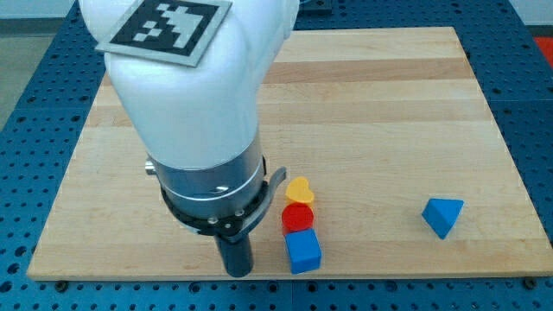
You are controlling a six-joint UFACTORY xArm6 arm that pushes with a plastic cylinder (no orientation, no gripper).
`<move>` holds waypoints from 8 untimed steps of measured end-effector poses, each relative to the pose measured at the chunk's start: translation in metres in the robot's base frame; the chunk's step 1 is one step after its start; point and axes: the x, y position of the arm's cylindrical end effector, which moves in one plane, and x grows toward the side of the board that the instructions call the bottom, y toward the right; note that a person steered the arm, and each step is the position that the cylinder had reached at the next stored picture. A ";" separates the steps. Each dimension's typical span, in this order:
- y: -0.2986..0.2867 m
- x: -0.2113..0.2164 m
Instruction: Push the cube parallel to the right of the heart
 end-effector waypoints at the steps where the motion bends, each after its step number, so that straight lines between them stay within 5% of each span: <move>1: 0.026 0.000; 4: 0.149 -0.033; 6: 0.155 -0.058; 8: 0.119 -0.012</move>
